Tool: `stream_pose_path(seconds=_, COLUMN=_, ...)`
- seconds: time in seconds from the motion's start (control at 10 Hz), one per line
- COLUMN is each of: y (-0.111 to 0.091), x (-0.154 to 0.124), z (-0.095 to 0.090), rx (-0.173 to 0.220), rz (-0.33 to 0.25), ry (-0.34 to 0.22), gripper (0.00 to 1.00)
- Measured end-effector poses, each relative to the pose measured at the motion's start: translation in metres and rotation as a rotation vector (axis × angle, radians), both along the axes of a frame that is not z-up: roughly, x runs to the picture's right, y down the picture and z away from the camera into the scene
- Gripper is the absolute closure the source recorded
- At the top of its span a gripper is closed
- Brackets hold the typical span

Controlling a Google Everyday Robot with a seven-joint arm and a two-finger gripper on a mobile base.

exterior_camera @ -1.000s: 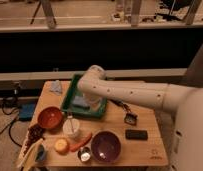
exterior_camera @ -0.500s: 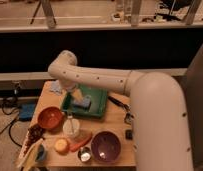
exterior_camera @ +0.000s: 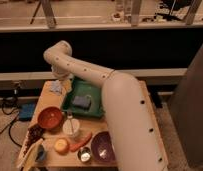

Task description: Wipe table surface with towel

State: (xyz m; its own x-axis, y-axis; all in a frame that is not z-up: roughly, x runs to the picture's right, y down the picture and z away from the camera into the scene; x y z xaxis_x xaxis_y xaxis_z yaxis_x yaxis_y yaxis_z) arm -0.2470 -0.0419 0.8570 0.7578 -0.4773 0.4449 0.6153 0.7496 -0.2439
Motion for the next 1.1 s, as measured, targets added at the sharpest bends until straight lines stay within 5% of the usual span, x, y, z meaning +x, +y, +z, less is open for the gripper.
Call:
stream_pose_path(seconds=0.2, y=-0.002, x=-0.027, z=0.008, rx=0.015, rz=0.035, ry=-0.004, gripper=0.20)
stream_pose_path(seconds=0.7, y=-0.008, x=-0.035, z=0.051, rx=0.078, rz=0.112, ry=-0.026, gripper=0.20)
stream_pose_path(seconds=1.1, y=-0.026, x=-0.044, z=0.069, rx=0.038, rz=0.167, ry=-0.041, gripper=0.20)
